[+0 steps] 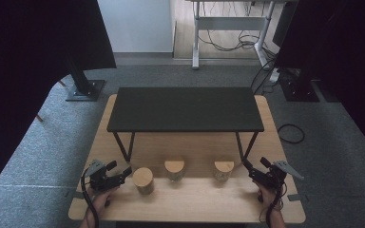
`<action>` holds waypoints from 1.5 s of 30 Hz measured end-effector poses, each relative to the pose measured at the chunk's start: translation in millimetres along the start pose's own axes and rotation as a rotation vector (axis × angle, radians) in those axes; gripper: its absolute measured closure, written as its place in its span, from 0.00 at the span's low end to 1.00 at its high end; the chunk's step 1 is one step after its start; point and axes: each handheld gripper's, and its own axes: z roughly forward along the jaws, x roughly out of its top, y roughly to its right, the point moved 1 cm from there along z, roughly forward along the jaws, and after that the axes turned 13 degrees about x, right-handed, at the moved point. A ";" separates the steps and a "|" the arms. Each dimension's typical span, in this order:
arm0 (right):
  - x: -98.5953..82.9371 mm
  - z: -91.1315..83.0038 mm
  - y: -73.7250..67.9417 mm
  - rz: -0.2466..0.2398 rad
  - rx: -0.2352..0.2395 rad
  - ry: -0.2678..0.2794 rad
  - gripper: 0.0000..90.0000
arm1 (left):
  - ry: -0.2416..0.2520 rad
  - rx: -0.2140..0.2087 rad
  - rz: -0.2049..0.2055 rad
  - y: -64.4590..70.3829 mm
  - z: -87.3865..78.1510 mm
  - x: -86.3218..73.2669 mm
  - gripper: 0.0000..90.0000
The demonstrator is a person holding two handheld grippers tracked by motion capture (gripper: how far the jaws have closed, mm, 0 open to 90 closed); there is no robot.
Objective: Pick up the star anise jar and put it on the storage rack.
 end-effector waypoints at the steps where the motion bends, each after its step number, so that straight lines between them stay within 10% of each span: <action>1: 0.0 0.0 -0.1 -0.001 -0.001 -0.002 0.11 | 0.001 0.001 0.001 0.0 -0.1 0.0 0.15; 45: 0.0 1.3 -1.6 -0.010 -0.020 -0.004 0.11 | -0.019 -0.004 0.022 -0.9 -11.4 -5.6 0.14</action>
